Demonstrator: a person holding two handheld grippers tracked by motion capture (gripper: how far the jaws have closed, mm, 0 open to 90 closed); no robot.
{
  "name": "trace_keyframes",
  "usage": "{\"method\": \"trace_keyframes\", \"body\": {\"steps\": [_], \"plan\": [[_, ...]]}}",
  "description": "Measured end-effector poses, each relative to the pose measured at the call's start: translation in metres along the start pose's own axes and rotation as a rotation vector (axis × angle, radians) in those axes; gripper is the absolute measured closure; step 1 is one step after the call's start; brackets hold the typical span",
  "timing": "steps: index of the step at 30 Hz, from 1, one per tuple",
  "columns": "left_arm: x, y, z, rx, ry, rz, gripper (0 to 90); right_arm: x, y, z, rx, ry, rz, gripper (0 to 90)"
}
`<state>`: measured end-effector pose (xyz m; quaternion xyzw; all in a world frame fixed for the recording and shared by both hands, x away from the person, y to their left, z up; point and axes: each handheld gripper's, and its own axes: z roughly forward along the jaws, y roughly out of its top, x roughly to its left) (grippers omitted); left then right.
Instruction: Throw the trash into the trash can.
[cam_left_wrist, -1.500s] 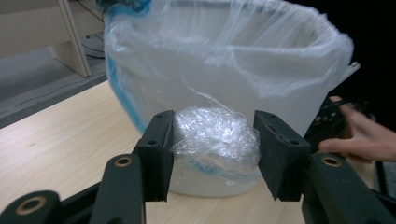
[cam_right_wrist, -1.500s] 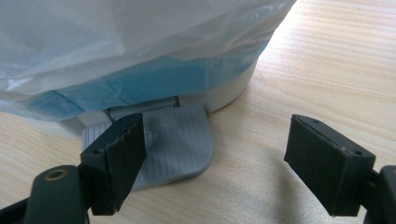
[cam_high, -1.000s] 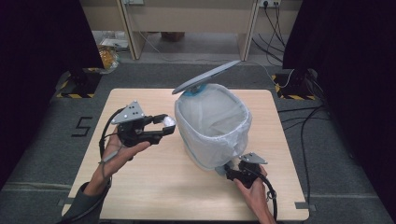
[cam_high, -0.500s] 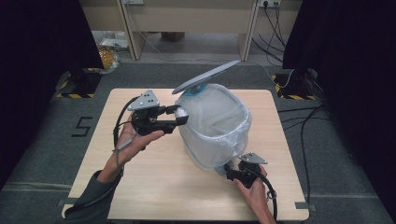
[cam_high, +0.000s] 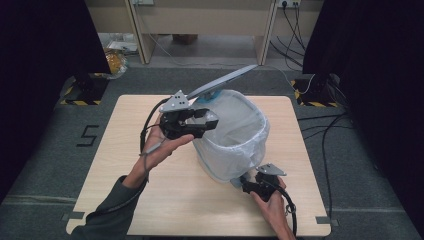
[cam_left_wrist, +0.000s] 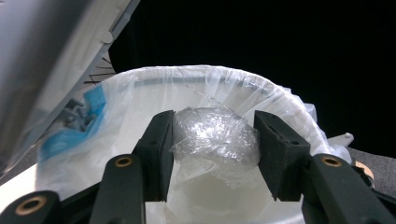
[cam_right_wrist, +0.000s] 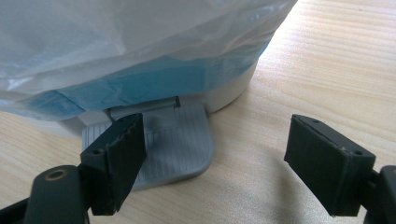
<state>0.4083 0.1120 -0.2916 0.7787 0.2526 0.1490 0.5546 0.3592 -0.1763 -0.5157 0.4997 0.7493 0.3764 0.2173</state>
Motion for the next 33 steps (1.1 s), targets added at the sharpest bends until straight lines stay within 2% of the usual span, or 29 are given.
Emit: {"method": "trace_keyframes", "body": {"steps": [2, 10, 13, 24, 28, 33], "plan": [[-0.001, 0.0, 0.005, 0.009, 0.013, 0.01, 49.3, 0.0, 0.0, 0.0, 0.0, 0.001, 0.0, 20.1], [-0.002, -0.002, 0.019, 0.014, 0.021, 0.01, 48.1, -0.001, 0.0, 0.0, 0.001, 0.004, -0.003, 20.1], [-0.001, -0.002, 0.021, 0.012, 0.026, 0.009, 41.7, -0.001, 0.0, 0.0, 0.0, 0.004, -0.003, 20.1], [-0.006, -0.001, 0.011, 0.016, 0.017, 0.02, 35.0, -0.001, 0.0, 0.0, 0.001, 0.005, -0.003, 20.2], [-0.007, -0.003, 0.003, 0.011, 0.015, 0.007, 29.7, -0.002, 0.0, 0.0, 0.001, 0.007, -0.002, 20.1], [-0.011, -0.006, -0.009, 0.018, 0.015, 0.011, 24.2, -0.001, 0.0, 0.0, 0.002, 0.007, -0.001, 20.1]]}}
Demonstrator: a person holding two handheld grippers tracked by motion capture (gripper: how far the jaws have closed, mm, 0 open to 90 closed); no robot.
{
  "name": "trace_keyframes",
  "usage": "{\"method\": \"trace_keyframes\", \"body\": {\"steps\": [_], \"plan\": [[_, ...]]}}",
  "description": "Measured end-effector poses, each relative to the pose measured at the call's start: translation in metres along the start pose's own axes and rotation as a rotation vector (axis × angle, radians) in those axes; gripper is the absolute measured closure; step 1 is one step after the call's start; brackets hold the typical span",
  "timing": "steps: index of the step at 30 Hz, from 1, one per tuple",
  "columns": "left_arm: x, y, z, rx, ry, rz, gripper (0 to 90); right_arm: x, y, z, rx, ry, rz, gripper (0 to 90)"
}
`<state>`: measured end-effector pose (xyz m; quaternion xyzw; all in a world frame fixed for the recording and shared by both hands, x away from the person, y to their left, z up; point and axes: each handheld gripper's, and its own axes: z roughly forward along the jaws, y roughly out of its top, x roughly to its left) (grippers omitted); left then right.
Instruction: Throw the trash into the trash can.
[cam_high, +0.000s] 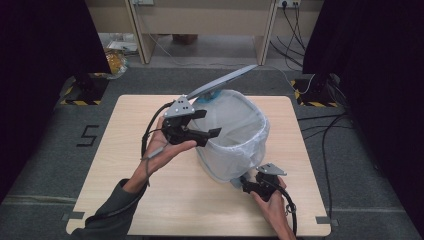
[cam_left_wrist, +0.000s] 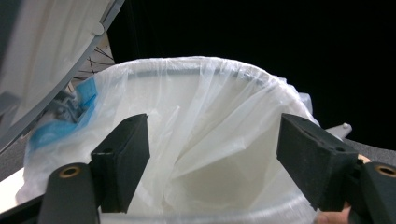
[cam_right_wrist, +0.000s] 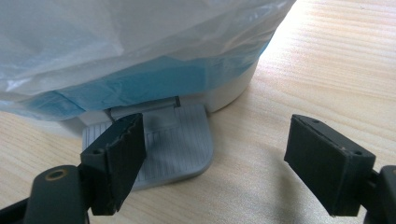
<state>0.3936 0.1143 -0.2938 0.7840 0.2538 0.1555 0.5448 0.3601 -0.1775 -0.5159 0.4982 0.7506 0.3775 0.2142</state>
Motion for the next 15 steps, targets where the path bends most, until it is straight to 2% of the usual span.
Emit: {"method": "trace_keyframes", "body": {"steps": [3, 15], "plan": [[0.001, -0.003, -0.006, 0.005, 0.007, 0.0, 22.5, 0.0, 0.0, 0.0, 0.0, 0.0, 0.0, 20.2], [0.015, -0.029, -0.029, 0.002, 0.035, -0.052, 15.8, 0.0, 0.0, 0.0, 0.001, 0.0, 0.001, 20.1]]}}
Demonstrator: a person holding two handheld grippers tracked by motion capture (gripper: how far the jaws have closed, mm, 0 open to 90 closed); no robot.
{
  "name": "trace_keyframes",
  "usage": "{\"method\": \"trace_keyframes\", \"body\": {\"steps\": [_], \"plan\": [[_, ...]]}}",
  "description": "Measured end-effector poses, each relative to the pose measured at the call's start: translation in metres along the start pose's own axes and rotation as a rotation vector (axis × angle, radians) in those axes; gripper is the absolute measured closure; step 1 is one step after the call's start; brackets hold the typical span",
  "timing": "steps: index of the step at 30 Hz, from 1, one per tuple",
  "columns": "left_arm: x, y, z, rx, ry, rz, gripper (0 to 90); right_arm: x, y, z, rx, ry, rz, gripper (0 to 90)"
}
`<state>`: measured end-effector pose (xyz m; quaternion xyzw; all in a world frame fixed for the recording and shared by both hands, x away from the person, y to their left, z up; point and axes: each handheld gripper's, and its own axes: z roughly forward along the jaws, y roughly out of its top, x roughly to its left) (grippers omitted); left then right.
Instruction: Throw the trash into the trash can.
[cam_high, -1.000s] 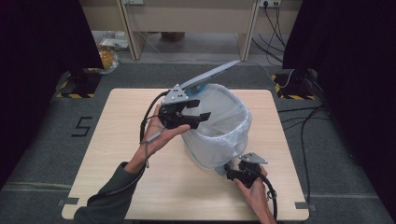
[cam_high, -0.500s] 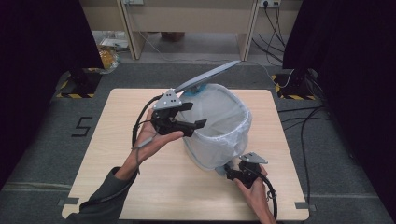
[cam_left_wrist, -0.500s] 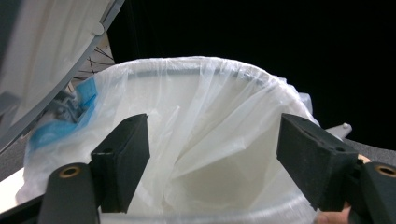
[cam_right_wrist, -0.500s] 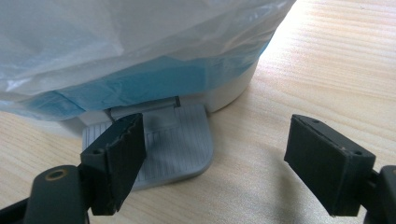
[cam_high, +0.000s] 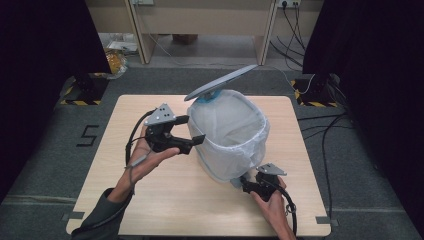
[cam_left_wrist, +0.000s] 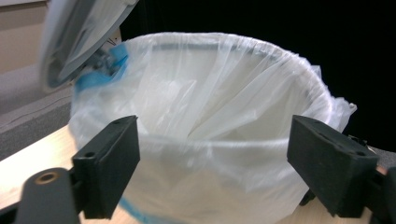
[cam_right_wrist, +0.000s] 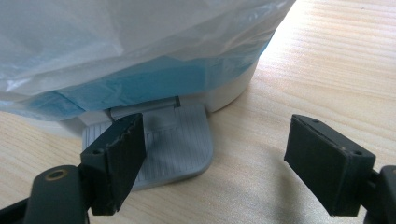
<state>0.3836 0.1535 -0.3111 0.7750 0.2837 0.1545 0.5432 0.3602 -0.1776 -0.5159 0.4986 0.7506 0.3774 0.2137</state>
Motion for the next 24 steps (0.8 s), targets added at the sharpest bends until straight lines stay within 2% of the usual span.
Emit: {"method": "trace_keyframes", "body": {"steps": [12, 24], "plan": [[0.019, -0.034, -0.017, 0.006, 0.039, -0.051, 15.8, 0.0, 0.0, 0.0, 0.0, -0.001, 0.001, 20.1], [0.031, -0.068, -0.022, 0.001, 0.074, -0.103, 15.8, 0.0, 0.0, 0.0, 0.0, -0.002, 0.002, 20.1]]}}
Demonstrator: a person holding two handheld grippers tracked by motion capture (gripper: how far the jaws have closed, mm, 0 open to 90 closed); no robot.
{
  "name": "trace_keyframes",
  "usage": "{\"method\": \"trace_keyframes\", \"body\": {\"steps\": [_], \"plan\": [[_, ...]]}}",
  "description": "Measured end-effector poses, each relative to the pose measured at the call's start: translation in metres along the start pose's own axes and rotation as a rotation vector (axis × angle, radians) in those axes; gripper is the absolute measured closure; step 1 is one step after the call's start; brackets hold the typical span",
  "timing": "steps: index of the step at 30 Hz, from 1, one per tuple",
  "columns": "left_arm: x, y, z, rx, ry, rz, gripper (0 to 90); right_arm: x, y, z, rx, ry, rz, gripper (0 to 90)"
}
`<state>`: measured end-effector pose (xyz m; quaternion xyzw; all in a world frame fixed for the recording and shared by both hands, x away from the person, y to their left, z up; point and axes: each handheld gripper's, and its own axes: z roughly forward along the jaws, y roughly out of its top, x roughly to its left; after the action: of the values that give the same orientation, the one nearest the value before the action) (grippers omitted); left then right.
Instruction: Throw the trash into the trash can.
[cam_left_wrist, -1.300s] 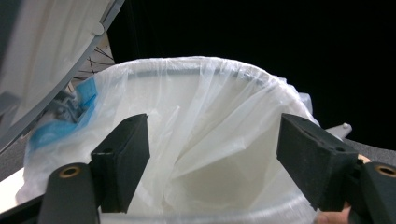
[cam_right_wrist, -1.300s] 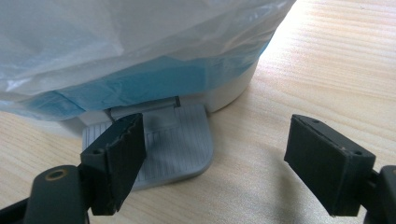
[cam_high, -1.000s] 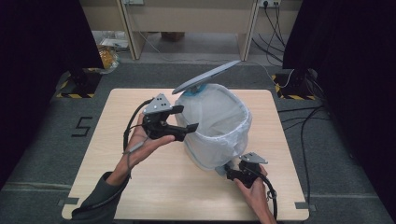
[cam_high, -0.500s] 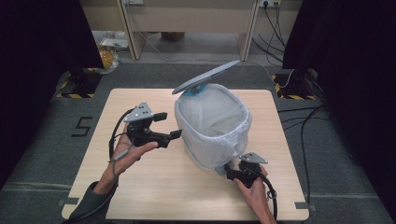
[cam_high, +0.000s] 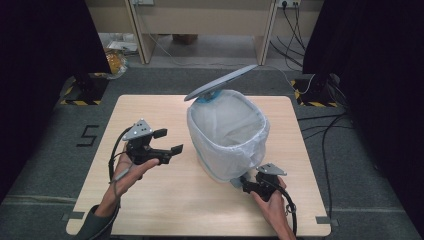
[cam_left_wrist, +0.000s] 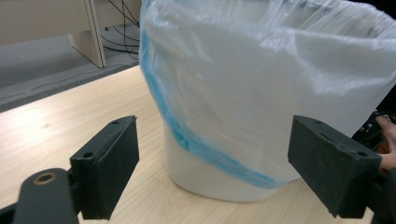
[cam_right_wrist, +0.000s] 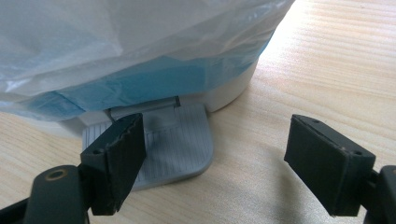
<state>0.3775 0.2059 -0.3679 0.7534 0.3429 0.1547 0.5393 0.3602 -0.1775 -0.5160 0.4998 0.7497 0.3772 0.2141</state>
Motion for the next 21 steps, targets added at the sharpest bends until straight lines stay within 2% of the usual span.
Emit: {"method": "trace_keyframes", "body": {"steps": [6, 9, 18, 21], "plan": [[0.004, -0.018, 0.004, 0.011, 0.014, -0.008, 15.8, 0.0, 0.0, 0.0, 0.0, 0.0, -0.002, 20.1], [0.005, -0.027, 0.005, 0.007, 0.008, -0.017, 15.8, 0.0, 0.0, 0.0, 0.0, 0.0, 0.001, 20.2], [0.004, -0.047, 0.008, -0.007, 0.021, -0.014, 15.8, 0.0, 0.0, 0.0, 0.0, 0.001, 0.0, 20.1], [0.004, -0.055, 0.011, 0.007, 0.027, -0.01, 15.8, 0.0, 0.0, 0.0, 0.001, 0.001, 0.005, 20.2]]}}
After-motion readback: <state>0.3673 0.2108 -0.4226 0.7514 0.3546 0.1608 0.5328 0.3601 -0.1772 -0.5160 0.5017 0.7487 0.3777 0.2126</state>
